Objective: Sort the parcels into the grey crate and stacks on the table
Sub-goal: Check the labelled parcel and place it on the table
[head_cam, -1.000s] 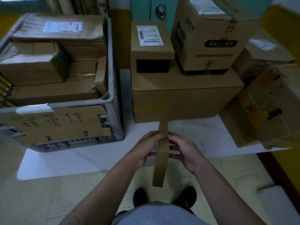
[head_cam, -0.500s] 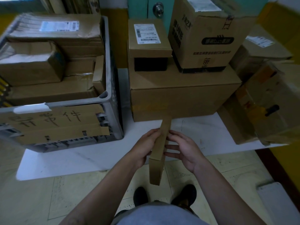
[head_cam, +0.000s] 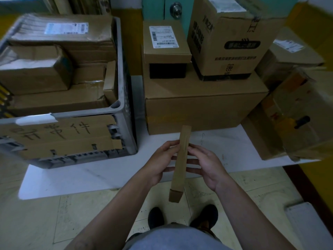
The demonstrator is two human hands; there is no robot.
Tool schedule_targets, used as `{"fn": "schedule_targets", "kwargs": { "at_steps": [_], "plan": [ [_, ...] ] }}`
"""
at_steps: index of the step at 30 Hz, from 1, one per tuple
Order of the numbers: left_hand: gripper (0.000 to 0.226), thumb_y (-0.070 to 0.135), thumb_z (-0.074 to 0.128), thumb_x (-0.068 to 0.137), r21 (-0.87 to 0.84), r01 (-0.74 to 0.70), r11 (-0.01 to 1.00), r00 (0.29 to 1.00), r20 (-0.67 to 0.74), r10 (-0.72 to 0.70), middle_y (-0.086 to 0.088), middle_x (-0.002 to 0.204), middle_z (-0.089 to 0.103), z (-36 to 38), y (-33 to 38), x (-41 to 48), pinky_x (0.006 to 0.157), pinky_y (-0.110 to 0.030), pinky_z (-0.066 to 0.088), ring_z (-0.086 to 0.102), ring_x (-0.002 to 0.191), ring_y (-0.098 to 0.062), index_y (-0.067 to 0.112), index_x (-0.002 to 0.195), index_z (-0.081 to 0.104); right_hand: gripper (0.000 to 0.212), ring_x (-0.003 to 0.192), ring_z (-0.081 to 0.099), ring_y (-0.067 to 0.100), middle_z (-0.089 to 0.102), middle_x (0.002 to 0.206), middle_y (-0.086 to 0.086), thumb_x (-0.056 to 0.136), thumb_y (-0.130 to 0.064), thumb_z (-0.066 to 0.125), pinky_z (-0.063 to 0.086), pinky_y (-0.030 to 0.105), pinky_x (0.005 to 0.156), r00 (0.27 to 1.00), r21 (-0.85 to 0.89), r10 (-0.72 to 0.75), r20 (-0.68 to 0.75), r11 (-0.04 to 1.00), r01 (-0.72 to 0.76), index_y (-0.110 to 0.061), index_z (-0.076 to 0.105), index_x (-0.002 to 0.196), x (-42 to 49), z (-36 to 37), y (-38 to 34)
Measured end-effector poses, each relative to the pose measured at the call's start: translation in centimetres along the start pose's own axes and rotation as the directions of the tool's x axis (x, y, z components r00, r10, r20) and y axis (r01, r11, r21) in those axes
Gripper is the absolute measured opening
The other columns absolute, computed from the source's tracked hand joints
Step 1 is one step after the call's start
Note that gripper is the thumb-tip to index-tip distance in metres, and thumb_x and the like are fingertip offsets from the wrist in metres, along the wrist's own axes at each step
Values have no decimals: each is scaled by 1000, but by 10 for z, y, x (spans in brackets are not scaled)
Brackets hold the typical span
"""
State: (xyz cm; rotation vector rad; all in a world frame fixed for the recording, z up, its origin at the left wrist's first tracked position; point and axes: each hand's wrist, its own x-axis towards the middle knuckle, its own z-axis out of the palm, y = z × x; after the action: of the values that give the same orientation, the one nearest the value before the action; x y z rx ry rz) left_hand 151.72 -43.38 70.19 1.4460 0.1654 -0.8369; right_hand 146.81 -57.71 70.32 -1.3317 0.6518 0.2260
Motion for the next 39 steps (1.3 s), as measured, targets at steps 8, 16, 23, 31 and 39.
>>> {"fn": "schedule_targets", "kwargs": {
  "at_steps": [8,16,23,31,39],
  "plan": [
    [29,40,57,100,30,-9,999,999,-32,10,-2,104,69,0,4,-2,72,-30,51,68,88,-13,20,121,57,25,102,69,30,74,108,9,95,-20,63,58,47,88,1000,0,7,4,1000,-7,-17,68,119,1,1,0],
    [27,36,59,100,-13,-16,1000,1000,-21,16,-5,112,70,1,5,-5,81,-37,55,69,97,-19,20,120,60,22,91,69,24,71,104,9,96,-23,62,60,43,84,1000,69,16,-12,998,-15,-14,68,116,-1,2,-2],
    [51,58,55,93,8,-54,999,998,-19,54,0,103,73,3,9,-8,94,-41,53,69,97,-16,14,116,63,34,88,69,23,68,105,12,89,-24,72,61,41,80,998,5,-23,-51,1000,23,-18,59,120,-1,2,0],
    [75,71,60,83,-33,-110,993,994,7,110,-7,115,73,2,14,-7,95,-44,57,71,104,-19,10,126,61,66,94,70,25,66,112,9,76,-16,84,60,43,84,992,-3,-87,-95,996,87,-15,44,128,-2,5,-1],
    [29,37,55,98,24,-144,989,988,-45,145,-2,88,68,5,18,-7,85,-35,50,64,92,-18,9,103,64,102,105,68,29,66,118,15,68,-5,86,60,31,71,982,49,-174,-78,983,178,-47,24,138,1,4,0]
  ]
}}
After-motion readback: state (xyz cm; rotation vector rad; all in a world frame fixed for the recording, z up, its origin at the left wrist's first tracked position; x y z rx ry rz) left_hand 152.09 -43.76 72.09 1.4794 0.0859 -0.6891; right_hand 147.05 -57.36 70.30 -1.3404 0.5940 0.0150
